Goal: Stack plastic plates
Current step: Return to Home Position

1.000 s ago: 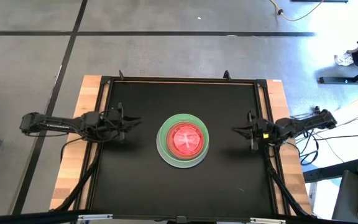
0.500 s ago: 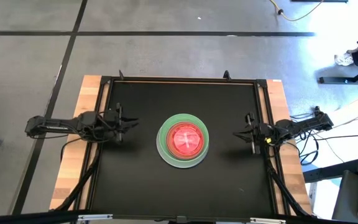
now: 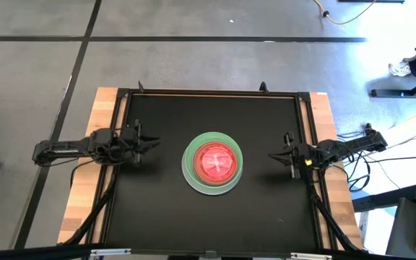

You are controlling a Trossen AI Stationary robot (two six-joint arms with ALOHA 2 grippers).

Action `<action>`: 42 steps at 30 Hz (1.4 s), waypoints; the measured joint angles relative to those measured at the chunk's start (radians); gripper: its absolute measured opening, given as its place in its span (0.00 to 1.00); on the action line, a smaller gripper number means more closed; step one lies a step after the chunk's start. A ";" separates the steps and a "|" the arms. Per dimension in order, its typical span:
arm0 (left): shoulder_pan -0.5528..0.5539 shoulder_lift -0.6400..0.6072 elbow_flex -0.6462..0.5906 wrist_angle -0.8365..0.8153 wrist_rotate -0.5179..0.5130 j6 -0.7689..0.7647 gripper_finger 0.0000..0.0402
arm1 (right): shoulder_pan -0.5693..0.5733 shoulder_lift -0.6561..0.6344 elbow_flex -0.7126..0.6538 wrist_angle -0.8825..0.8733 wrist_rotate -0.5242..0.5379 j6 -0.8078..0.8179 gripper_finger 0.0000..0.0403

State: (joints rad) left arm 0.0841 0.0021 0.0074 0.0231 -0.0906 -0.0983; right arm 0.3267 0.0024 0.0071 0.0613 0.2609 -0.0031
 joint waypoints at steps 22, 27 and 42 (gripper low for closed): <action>0.000 0.022 0.000 0.001 0.000 0.054 0.24 | 0.000 0.002 0.000 -0.006 -0.009 0.025 0.00; 0.000 0.022 0.000 0.001 0.000 0.054 0.24 | 0.000 0.002 0.000 -0.006 -0.009 0.024 0.00; 0.000 0.022 0.000 0.001 0.000 0.054 0.24 | 0.000 0.002 0.000 -0.007 -0.009 0.024 0.00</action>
State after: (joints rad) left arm 0.0844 0.0238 0.0074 0.0242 -0.0910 -0.0441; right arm 0.3265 0.0040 0.0074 0.0544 0.2520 0.0210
